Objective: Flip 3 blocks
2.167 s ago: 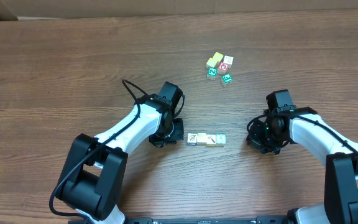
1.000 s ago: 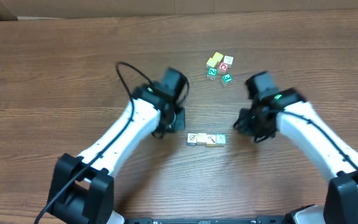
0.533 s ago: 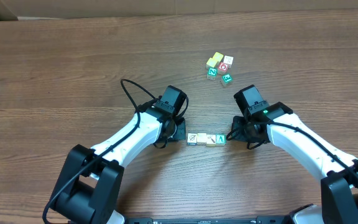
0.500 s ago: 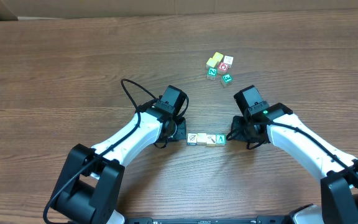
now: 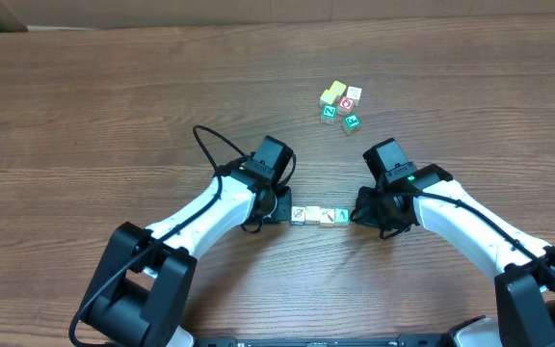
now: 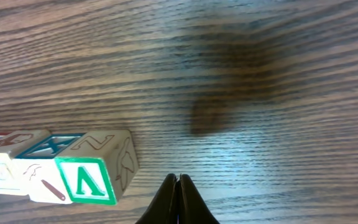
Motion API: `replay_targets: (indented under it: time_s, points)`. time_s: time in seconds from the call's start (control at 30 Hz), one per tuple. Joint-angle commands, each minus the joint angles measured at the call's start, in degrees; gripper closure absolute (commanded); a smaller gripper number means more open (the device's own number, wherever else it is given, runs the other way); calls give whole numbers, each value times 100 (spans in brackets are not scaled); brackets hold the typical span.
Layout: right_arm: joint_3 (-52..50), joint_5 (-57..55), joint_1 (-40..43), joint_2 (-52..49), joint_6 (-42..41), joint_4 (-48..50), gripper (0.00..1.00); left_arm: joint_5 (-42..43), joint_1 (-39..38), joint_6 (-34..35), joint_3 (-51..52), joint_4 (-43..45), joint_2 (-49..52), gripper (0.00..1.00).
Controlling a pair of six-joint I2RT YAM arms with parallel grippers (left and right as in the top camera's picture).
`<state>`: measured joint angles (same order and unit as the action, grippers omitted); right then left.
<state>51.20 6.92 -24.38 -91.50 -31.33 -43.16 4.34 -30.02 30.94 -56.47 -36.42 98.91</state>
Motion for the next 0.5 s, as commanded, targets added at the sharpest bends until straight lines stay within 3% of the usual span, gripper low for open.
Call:
replay_targets:
  time_s: [0.0, 0.47]
  points:
    - [-114, 72, -4, 0, -46, 87, 96, 61, -57, -114, 61, 28, 85, 96]
    - [-511, 214, -4, 0, -157, 802, 96, -31, -162, -4, 105, 31, 85, 96]
